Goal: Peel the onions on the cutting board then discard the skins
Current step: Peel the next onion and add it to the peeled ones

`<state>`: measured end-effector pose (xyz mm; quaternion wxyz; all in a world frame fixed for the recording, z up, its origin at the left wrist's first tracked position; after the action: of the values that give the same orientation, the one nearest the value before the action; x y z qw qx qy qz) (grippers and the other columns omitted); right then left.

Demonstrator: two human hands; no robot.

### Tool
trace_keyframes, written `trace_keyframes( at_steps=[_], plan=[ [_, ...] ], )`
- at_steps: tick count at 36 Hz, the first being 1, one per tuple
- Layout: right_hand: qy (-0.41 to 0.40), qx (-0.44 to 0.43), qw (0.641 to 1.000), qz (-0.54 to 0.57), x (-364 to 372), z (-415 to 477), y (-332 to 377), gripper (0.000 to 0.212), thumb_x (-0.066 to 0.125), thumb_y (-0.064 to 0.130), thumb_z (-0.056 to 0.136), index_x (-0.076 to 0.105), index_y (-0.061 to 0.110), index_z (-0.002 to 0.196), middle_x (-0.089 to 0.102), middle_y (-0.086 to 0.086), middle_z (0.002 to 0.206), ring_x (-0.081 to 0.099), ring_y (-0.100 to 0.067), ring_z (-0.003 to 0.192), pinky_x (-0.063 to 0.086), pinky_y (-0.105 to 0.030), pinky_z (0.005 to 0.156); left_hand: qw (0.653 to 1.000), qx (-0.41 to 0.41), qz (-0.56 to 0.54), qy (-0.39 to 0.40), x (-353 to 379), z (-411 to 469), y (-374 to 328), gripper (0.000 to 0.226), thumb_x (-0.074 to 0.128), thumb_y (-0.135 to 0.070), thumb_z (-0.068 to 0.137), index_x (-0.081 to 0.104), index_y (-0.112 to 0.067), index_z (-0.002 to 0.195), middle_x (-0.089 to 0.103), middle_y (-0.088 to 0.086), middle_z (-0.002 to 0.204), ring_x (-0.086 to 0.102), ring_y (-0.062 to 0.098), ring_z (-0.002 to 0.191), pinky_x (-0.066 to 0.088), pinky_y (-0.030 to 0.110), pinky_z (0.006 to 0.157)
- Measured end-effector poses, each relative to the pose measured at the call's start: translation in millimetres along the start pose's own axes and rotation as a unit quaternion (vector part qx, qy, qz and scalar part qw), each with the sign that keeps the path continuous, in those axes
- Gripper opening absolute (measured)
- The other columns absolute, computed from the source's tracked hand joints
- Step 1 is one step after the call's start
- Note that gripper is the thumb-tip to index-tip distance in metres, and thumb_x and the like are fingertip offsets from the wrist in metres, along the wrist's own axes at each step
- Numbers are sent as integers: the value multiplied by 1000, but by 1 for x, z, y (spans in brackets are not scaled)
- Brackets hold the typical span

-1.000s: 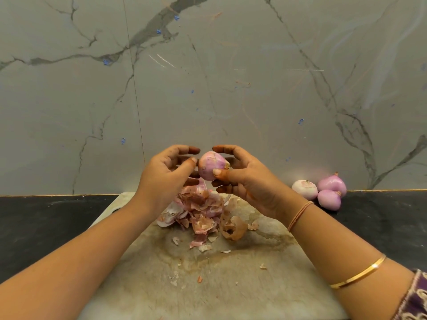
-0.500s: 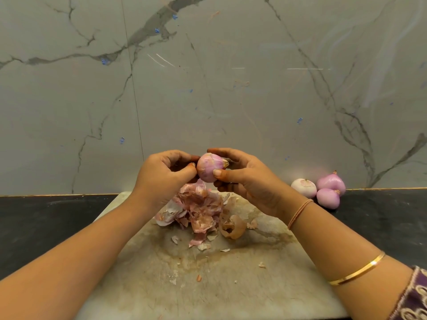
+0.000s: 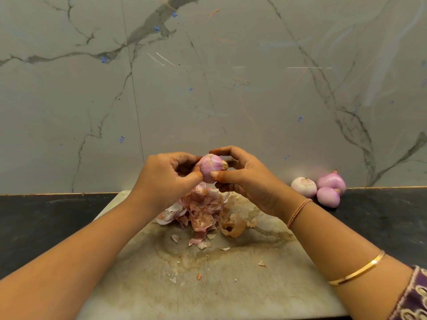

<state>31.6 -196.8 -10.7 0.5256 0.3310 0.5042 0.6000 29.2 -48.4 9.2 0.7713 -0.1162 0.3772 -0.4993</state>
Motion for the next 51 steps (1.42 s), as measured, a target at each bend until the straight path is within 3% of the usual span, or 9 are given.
trace_keyframes(
  at_steps=[3, 7, 17, 24, 26, 30, 33, 41, 51],
  plan=[
    [7, 0, 1000, -5, 3, 0, -1, 38, 66, 3, 87, 56, 17, 121, 60, -7, 105, 59, -22, 86, 54, -32, 79, 999, 6, 35, -31, -6, 1, 3, 23, 62, -24, 76, 77, -14, 91, 71, -6, 73, 66, 8, 68, 57, 27, 66],
    [-3, -7, 1000, -3, 2, 1, -2, 38, 63, 6, 90, 57, 20, 124, 60, -6, 107, 59, -20, 90, 54, -28, 79, 997, 22, 52, -54, -7, 2, 3, 14, 68, -7, 82, 77, -12, 91, 69, -8, 72, 65, 5, 71, 54, 20, 67],
    [-32, -23, 999, -21, -3, 1, 0, 30, 61, 19, 93, 55, 23, 122, 59, -5, 114, 59, -19, 94, 49, -25, 76, 995, -50, -59, -56, -2, 0, 7, 26, 64, -7, 85, 69, -30, 75, 72, -9, 72, 70, 8, 66, 58, 22, 67],
    [-25, -17, 999, -28, -2, 1, -1, 37, 62, 15, 91, 52, 18, 127, 59, -4, 113, 60, -19, 98, 52, -27, 82, 987, -134, -42, -82, -12, 5, 33, 13, 63, -16, 88, 68, -25, 96, 72, -5, 78, 69, 11, 73, 58, 36, 75],
    [-26, -20, 999, -34, -1, 1, -1, 36, 63, 11, 91, 54, 19, 125, 60, -5, 114, 60, -20, 101, 51, -27, 83, 989, -130, -13, -71, -11, 5, 33, 21, 65, -20, 88, 62, -33, 104, 72, -10, 79, 68, 9, 75, 55, 32, 75],
    [-32, -27, 998, -36, -3, 2, -1, 39, 64, 5, 89, 53, 22, 122, 59, -9, 120, 60, -21, 103, 51, -22, 77, 993, -89, 52, -60, -10, 4, 20, 20, 59, -13, 89, 66, -31, 87, 67, -16, 89, 60, -5, 80, 45, 9, 66],
    [-40, -47, 995, -75, -4, 1, 1, 40, 68, 10, 87, 51, 26, 120, 57, -1, 118, 59, -16, 101, 53, -17, 74, 994, -66, 69, -46, -8, 4, 13, 21, 58, -11, 88, 68, -29, 88, 59, -19, 98, 57, -1, 86, 45, 10, 70],
    [-67, -160, 935, -309, 2, -6, 15, 62, 75, 28, 82, 46, 18, 136, 44, 4, 115, 48, 2, 92, 39, 1, 74, 992, -112, -62, 21, 6, -1, 11, 10, 66, -36, 85, 69, -28, 89, 71, -6, 77, 68, 10, 71, 54, 23, 62],
    [-56, -184, 925, -328, 6, -6, 18, 49, 71, 29, 86, 47, 16, 126, 49, 1, 115, 49, -1, 85, 40, -3, 67, 979, -141, -142, 37, 14, -3, 10, 10, 67, -19, 85, 70, -24, 92, 73, -3, 78, 70, 11, 73, 56, 24, 66]
  ],
)
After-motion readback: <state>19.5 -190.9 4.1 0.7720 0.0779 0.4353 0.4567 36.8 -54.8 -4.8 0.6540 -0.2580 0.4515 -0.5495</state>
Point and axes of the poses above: each hand's wrist, its own z-axis towards the middle knuckle, its own x-axis out of the palm, y = z × x, the point moved 6 cm from there along z, towards the middle knuckle
